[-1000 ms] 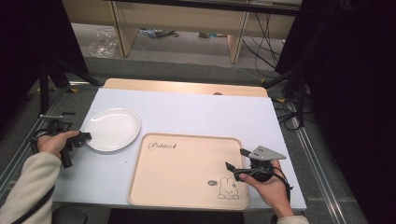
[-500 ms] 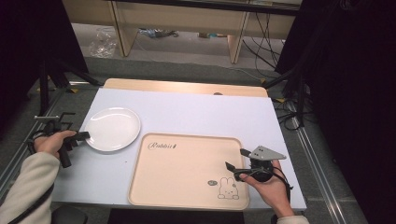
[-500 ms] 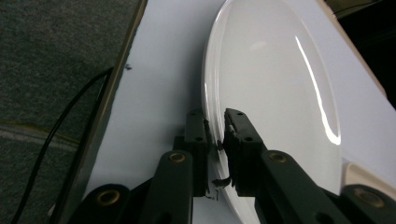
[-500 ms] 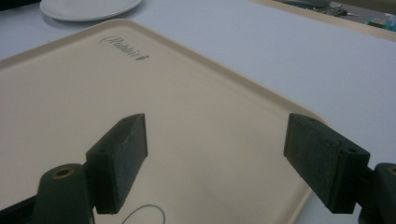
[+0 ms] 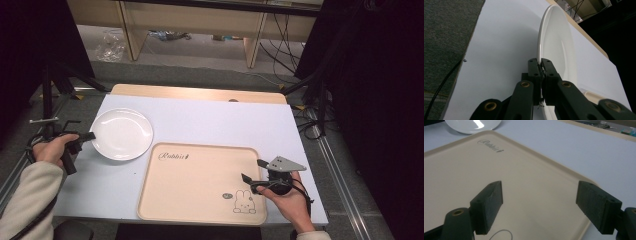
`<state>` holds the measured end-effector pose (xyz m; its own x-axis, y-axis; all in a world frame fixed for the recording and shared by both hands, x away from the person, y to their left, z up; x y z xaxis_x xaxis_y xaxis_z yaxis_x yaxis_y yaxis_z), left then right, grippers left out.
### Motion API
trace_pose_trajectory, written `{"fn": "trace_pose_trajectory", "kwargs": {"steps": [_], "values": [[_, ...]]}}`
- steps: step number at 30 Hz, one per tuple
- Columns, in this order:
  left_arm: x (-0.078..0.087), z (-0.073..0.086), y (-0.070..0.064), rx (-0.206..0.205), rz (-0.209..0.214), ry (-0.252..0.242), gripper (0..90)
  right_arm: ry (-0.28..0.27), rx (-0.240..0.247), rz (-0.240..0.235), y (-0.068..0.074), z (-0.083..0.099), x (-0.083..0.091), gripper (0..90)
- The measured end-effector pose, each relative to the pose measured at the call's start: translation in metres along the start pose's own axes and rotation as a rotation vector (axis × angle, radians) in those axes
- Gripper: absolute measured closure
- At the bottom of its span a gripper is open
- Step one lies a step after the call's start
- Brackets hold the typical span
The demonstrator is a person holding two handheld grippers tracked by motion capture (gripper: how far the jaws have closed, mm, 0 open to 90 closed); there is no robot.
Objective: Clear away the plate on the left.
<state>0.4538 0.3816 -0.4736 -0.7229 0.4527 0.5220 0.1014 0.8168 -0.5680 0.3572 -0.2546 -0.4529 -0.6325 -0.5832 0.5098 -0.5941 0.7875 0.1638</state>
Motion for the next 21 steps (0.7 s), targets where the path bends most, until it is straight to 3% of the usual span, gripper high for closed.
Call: {"fn": "trace_pose_trajectory", "kwargs": {"steps": [2,3,5,13,21], "values": [[0.0,0.0002,0.0002,0.005,0.005,-0.007,87.0,0.0,-0.002,-0.001,-0.0001,0.0,0.0,22.3],[-0.0011,0.0007,0.001,0.014,0.032,-0.037,87.1,0.001,-0.003,-0.001,0.0,0.0,0.0001,22.3],[0.0004,-0.0005,-0.0001,0.009,0.022,-0.018,87.2,0.001,-0.005,-0.002,-0.0001,-0.0001,0.0001,22.3],[0.0002,-0.0006,-0.0001,0.012,0.036,-0.03,87.1,0.001,-0.004,-0.001,-0.0004,0.0,0.0001,22.4],[-0.0009,0.0007,0.001,0.045,0.062,-0.051,86.9,0.0,-0.005,0.0,-0.0004,-0.0001,0.0001,22.4]]}}
Point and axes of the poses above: each handheld gripper's, and its own axes: x roughly backward along the jaws, z roughly out of its underside, y roughly to its left, the point moved 1 cm from there along -x, roughly forward along the jaws, and after that the axes turned 11 degrees about -x, right-handed, at the moved point
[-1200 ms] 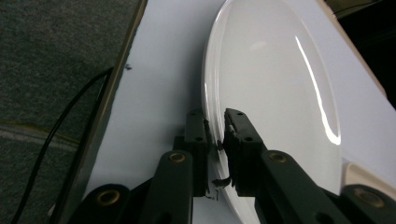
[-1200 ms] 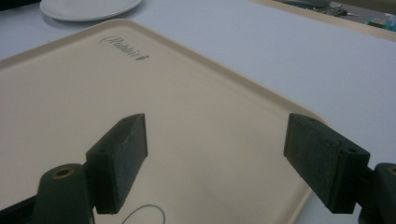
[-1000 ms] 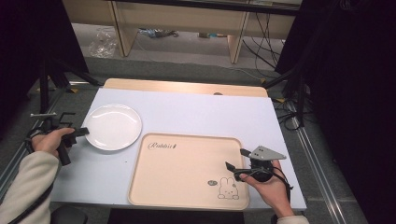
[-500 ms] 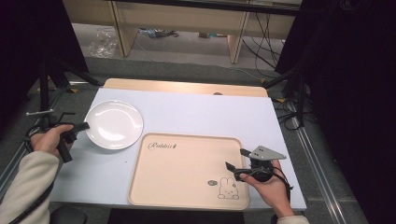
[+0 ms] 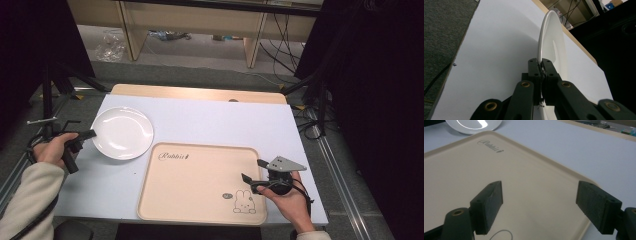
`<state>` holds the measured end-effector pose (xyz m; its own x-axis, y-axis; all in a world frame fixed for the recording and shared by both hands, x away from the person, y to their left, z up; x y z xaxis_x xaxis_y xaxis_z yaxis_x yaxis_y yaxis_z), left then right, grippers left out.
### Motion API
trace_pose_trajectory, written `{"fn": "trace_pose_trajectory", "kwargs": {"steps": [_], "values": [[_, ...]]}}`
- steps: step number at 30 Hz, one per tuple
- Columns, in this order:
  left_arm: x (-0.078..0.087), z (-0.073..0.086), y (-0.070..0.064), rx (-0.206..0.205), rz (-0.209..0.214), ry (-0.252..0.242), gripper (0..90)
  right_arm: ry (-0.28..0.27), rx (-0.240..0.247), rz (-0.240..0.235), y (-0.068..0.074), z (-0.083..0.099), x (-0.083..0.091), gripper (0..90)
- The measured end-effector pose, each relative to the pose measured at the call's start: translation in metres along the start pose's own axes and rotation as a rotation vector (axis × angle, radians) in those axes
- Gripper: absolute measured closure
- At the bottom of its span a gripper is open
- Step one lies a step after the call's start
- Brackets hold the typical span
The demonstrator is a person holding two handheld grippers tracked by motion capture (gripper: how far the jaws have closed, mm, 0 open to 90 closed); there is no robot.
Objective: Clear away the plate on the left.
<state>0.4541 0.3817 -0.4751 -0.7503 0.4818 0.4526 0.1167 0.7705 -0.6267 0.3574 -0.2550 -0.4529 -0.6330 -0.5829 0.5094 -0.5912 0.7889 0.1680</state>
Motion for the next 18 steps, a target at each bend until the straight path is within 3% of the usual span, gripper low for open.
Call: {"fn": "trace_pose_trajectory", "kwargs": {"steps": [4,5,14,18], "values": [[-0.001,0.0017,0.0029,0.034,0.033,-0.025,86.7,0.0,-0.001,-0.003,0.0002,0.0,0.0002,22.3],[-0.0002,0.0014,0.0028,0.035,0.013,-0.008,86.6,-0.001,0.0,-0.001,0.0001,-0.0001,0.0002,22.3],[0.001,0.0009,0.004,0.051,0.046,-0.044,86.5,-0.003,-0.002,0.001,0.0,0.0,0.0,22.3],[0.0021,-0.0001,0.0023,0.058,0.033,-0.038,86.4,-0.003,-0.002,0.003,0.0,0.0,0.0,22.3]]}}
Point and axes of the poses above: each handheld gripper's, and its own axes: x roughly backward along the jaws, z roughly out of its underside, y roughly to its left, the point moved 1 cm from there along -x, roughly forward along the jaws, and after that the axes turned 11 degrees about -x, right-handed, at the moved point
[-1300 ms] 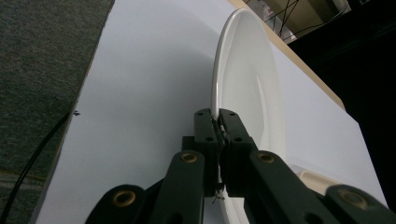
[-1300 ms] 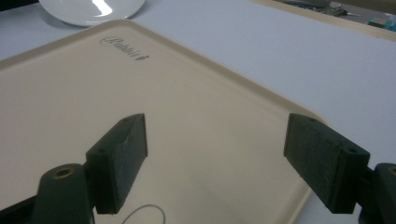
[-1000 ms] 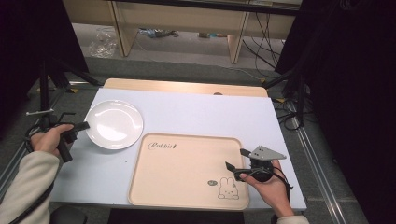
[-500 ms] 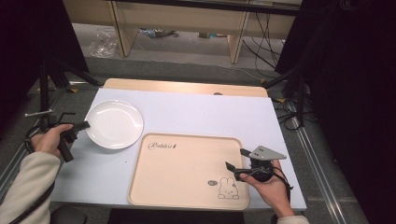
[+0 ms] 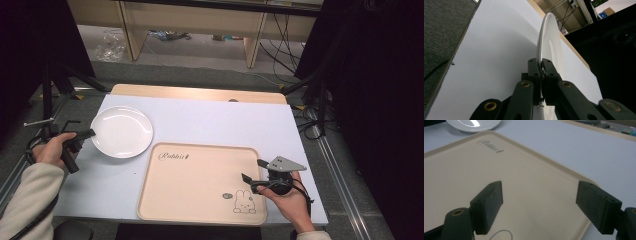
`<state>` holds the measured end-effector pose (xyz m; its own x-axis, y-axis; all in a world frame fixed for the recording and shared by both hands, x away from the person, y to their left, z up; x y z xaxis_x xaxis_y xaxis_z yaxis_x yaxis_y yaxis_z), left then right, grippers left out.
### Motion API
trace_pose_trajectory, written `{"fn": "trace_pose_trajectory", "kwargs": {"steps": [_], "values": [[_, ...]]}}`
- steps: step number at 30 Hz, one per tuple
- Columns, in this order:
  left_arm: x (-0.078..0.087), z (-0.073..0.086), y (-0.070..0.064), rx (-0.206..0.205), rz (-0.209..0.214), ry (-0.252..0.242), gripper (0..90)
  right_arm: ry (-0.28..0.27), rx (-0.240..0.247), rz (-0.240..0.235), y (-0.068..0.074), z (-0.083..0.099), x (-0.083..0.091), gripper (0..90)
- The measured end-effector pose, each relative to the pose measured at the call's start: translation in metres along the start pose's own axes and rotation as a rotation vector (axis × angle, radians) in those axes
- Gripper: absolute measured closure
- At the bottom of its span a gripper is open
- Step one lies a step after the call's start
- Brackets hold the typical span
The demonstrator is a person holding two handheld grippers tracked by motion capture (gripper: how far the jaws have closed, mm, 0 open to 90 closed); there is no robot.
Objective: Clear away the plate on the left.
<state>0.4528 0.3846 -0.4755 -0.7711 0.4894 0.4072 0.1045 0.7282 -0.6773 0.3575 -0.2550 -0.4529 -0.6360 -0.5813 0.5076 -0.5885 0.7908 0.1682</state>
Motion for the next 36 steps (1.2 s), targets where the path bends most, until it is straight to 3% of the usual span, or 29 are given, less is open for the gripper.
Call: {"fn": "trace_pose_trajectory", "kwargs": {"steps": [9,10,15,16,25,36], "values": [[0.004,-0.002,-0.003,0.011,0.015,-0.029,86.5,-0.003,0.001,0.0,0.0,0.0,0.0,22.4],[0.003,-0.002,-0.003,0.015,0.045,-0.05,86.5,0.004,-0.006,-0.004,0.0,0.0,0.0,22.4],[0.004,-0.002,-0.005,0.01,0.052,-0.046,86.5,-0.005,0.003,0.0,0.0,0.0,0.0,22.3],[0.005,-0.003,-0.006,0.008,0.029,-0.028,86.4,-0.002,0.0,0.0,0.0,0.0,0.0,22.3],[0.006,-0.004,-0.011,0.01,0.047,-0.039,86.4,0.003,0.002,0.003,0.0,0.0,0.001,22.4],[0.008,-0.006,-0.024,-0.057,0.037,-0.05,86.5,-0.002,0.001,-0.001,0.0,0.0,0.0,22.3]]}}
Point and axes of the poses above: each handheld gripper's, and its own axes: x roughly backward along the jaws, z roughly out of its underside, y roughly to its left, the point moved 1 cm from there along -x, roughly forward along the jaws, and after that the axes turned 11 degrees about -x, right-handed, at the moved point
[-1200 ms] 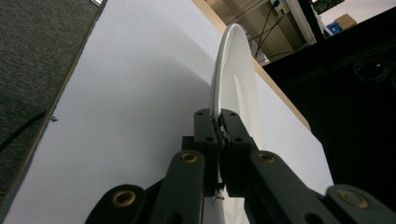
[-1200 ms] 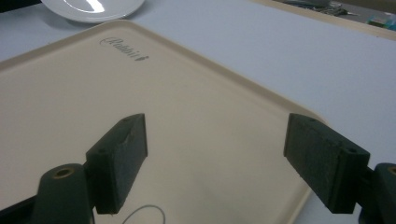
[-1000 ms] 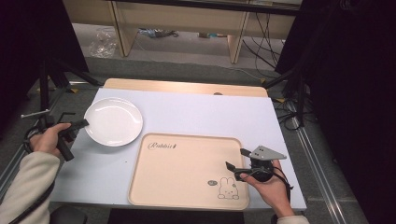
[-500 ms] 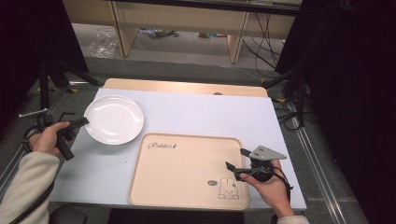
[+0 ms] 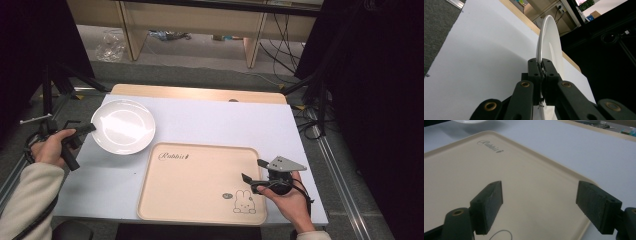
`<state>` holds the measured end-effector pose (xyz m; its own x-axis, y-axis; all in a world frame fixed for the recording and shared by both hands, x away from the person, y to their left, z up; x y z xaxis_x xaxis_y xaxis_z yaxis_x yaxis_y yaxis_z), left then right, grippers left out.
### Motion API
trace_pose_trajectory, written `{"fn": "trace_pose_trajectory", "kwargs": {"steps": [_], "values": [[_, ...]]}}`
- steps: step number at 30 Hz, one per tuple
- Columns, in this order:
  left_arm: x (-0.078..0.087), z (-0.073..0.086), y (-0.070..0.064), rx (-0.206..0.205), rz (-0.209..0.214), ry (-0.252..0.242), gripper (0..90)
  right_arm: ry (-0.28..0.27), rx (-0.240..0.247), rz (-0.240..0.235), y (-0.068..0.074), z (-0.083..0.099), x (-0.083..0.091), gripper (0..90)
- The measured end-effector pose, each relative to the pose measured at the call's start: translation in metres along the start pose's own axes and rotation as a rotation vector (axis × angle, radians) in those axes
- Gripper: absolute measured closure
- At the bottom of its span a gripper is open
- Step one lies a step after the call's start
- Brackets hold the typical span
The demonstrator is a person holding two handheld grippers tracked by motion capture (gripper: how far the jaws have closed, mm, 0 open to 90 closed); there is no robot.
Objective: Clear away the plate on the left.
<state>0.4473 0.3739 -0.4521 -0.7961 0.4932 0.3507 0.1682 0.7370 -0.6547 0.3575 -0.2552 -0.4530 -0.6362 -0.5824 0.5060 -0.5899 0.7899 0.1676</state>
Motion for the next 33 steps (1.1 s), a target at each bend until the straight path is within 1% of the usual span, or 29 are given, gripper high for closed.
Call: {"fn": "trace_pose_trajectory", "kwargs": {"steps": [2,3,5,6,7,14,18,19,20,21,23,24,33], "values": [[0.001,-0.001,-0.003,-0.017,0.002,-0.004,86.6,-0.001,0.0,-0.001,0.0,0.0,0.0,22.3],[0.001,-0.001,-0.005,-0.029,-0.008,-0.004,86.6,0.006,0.001,0.005,0.0,0.0,0.001,22.3],[0.002,-0.002,-0.008,-0.048,-0.009,-0.009,86.6,0.006,0.001,0.004,0.0,0.0,0.0,22.3],[0.002,-0.003,-0.011,-0.064,-0.009,-0.007,86.6,0.006,0.001,0.004,0.0,0.0,0.001,22.3],[0.002,-0.003,-0.011,-0.069,-0.012,-0.004,86.6,0.007,0.001,0.004,0.0,0.0,0.001,22.3],[0.001,-0.003,-0.016,-0.076,0.002,0.001,86.7,0.007,0.001,0.004,0.0,0.0,0.001,22.3],[0.001,-0.003,-0.02,-0.09,0.004,0.002,86.7,0.007,0.0,0.003,0.0,0.0,0.001,22.3],[0.0,-0.003,-0.021,-0.091,0.017,0.001,86.7,0.007,0.0,0.003,0.0,0.0,0.001,22.3],[0.0,-0.003,-0.023,-0.092,0.012,0.003,86.7,0.006,0.0,0.003,0.0,0.0,0.001,22.3],[0.0,-0.003,-0.023,-0.102,0.015,0.008,86.8,0.007,0.0,0.003,0.0,0.0,0.001,22.3],[0.0,-0.002,-0.025,-0.098,0.028,0.01,86.8,0.007,0.001,0.003,0.0,0.0,0.001,22.3],[-0.001,-0.002,-0.025,-0.097,0.042,0.009,86.8,0.006,0.001,0.003,0.0,0.0,0.001,22.3],[-0.003,-0.001,-0.032,-0.122,0.048,0.025,86.8,0.007,0.0,0.002,0.0,0.0,0.001,22.3]]}}
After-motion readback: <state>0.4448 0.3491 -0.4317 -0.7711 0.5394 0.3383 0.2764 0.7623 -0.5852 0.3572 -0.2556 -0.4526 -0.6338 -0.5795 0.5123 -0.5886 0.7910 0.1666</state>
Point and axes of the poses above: each handheld gripper's, and its own axes: x roughly backward along the jaws, z roughly out of its underside, y roughly to its left, the point moved 1 cm from there along -x, roughly forward along the jaws, and after that the axes turned 11 degrees about -x, right-handed, at the moved point
